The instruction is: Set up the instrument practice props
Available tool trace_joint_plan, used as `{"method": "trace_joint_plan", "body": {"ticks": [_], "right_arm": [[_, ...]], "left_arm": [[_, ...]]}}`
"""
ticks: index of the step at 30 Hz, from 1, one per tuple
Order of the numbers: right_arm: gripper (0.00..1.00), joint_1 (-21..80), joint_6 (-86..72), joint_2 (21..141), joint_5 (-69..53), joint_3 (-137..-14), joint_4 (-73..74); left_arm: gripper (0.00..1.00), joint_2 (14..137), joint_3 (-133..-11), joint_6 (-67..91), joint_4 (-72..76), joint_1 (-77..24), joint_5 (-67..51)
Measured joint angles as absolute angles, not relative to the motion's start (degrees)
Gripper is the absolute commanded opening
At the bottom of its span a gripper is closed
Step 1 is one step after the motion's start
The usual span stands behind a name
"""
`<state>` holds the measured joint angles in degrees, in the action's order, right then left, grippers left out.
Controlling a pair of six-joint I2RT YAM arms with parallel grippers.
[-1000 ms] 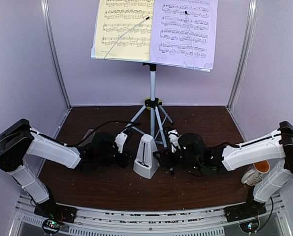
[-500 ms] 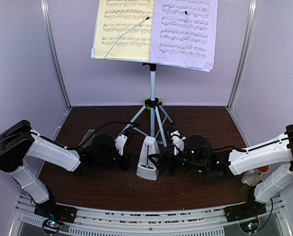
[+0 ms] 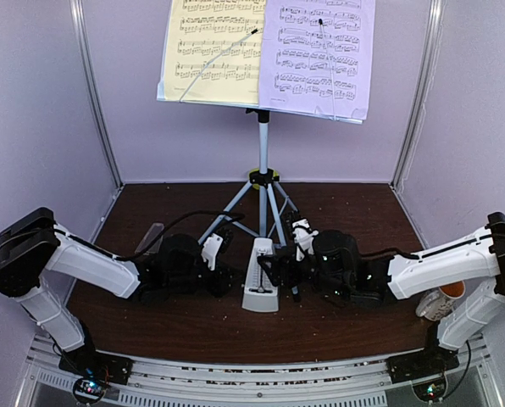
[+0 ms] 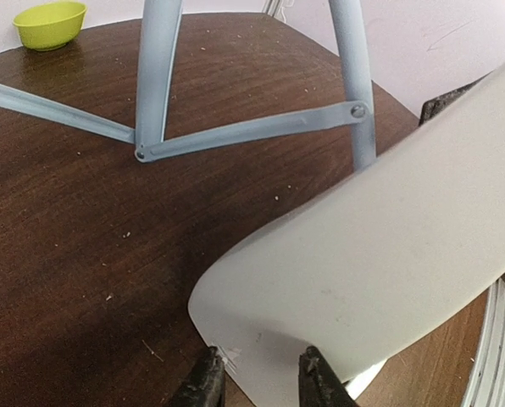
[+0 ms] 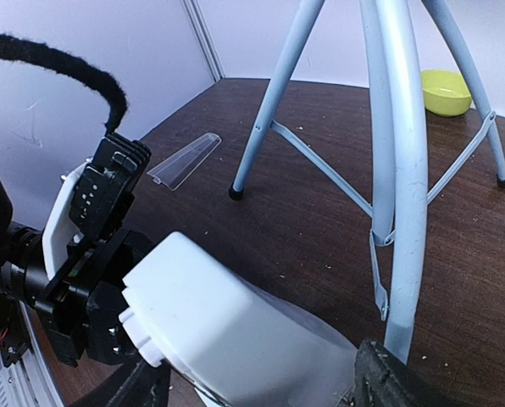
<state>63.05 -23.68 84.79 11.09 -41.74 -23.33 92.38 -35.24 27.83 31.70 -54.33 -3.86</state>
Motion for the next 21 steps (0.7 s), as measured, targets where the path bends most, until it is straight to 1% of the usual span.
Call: {"method": "trace_joint_plan", "body": {"ticks": [6, 9, 16, 21], "right_arm": [[0.57, 63.3, -23.2, 84.8, 11.3, -41.8, -23.5], [0.52, 63.4, -23.0, 84.8, 11.2, -41.8, -23.8], [0.44, 63.4, -22.8, 84.8, 10.8, -41.8, -24.2], [0.43, 63.4, -22.7, 84.8, 10.8, -41.7, -24.2]], "left_arm": [[0.31, 92.4, -35.2, 27.8, 31.9, -54.4, -3.9], [0.31, 92.4, -35.2, 27.8, 32.1, -54.4, -3.9], [0.31, 92.5, -35.2, 27.8, 32.1, -54.4, -4.0], [0.31, 92.5, -35.2, 27.8, 32.1, -54.4, -4.0]]}}
